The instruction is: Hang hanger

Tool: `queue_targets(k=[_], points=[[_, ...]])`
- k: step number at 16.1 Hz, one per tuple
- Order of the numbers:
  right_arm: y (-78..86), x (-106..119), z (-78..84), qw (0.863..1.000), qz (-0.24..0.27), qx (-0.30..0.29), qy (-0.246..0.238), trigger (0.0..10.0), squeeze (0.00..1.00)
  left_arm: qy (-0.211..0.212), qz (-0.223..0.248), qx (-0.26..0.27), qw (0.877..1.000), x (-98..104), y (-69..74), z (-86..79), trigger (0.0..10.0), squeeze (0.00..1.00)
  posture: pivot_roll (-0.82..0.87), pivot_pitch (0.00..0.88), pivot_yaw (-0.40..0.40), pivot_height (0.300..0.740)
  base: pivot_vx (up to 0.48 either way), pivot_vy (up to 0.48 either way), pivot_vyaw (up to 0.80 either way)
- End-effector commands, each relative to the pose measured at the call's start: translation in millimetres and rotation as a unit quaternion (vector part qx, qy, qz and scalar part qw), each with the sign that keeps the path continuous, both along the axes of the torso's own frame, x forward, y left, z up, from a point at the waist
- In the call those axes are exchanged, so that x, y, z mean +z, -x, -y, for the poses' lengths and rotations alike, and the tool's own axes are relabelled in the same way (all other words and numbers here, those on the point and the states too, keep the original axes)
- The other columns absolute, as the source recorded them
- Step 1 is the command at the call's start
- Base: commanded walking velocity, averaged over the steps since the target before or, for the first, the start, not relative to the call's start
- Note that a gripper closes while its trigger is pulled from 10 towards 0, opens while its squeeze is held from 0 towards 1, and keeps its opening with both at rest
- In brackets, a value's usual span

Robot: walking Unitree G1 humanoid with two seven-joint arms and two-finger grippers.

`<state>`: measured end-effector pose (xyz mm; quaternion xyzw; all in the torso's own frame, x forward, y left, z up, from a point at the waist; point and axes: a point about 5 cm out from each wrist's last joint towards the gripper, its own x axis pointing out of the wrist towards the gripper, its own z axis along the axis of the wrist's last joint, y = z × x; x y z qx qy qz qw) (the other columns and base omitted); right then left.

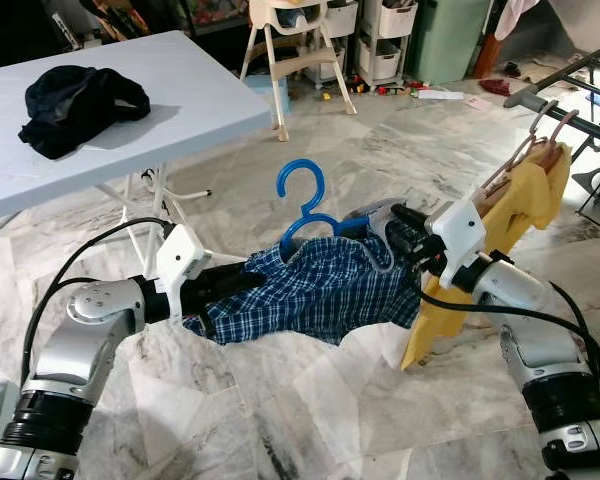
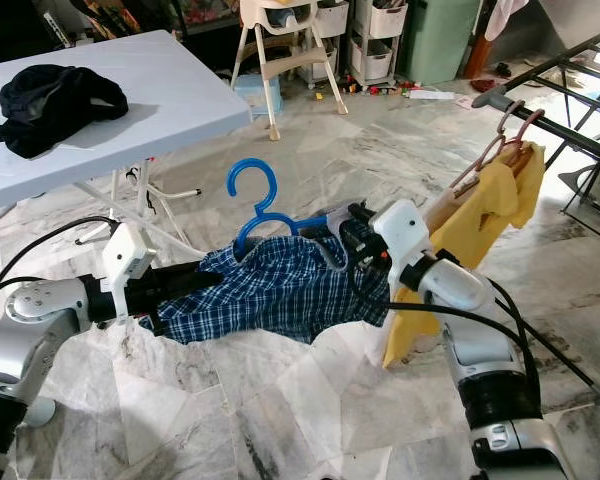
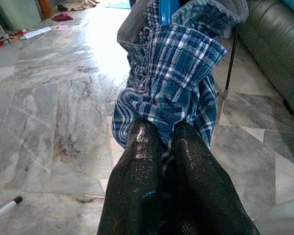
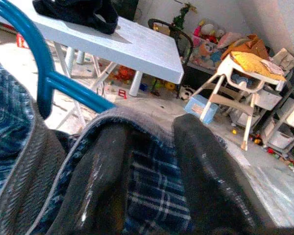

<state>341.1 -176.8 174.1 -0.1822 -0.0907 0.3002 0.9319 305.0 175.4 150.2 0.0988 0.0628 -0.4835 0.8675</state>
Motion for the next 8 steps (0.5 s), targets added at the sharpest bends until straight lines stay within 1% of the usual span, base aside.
queue_targets(k=[1, 3, 5, 7, 8], points=[[-4.1, 16.8, 1.0, 0.999, 0.036, -0.014, -0.006, 10.0, 1.00, -0.004, 0.014, -0.005, 1.000, 4.1, -2.2, 2.8, 0.0, 0.00, -0.13, 0.057, 0.025, 0.740, 0.000, 0.000, 0.00], [-7.2, 23.1, 5.8, 0.998, 0.049, -0.037, -0.021, 10.0, 1.00, -0.002, 0.015, -0.009, 1.000, 3.6, -1.9, 4.4, 0.0, 0.00, -0.13, 0.057, 0.026, 0.740, 0.000, 0.000, 0.00], [-6.6, 22.7, 3.8, 0.998, 0.049, -0.037, -0.023, 10.0, 1.00, 0.000, 0.015, -0.014, 1.000, 2.9, -1.8, 6.1, 0.0, 0.00, -0.13, 0.056, 0.026, 0.740, 0.000, 0.000, 0.00], [-4.5, 23.4, -4.8, 0.998, 0.046, -0.016, -0.036, 10.0, 1.00, 0.003, 0.016, -0.014, 1.000, 1.3, -2.1, 9.0, 0.0, 0.00, -0.13, 0.055, 0.026, 0.740, 0.000, 0.000, 0.00], [-0.2, 23.9, -15.2, 0.999, 0.041, 0.023, -0.023, 10.0, 1.00, 0.005, 0.017, -0.014, 1.000, 0.3, -2.3, 10.8, 0.0, 0.00, -0.13, 0.054, 0.026, 0.740, 0.000, 0.000, 0.00]])
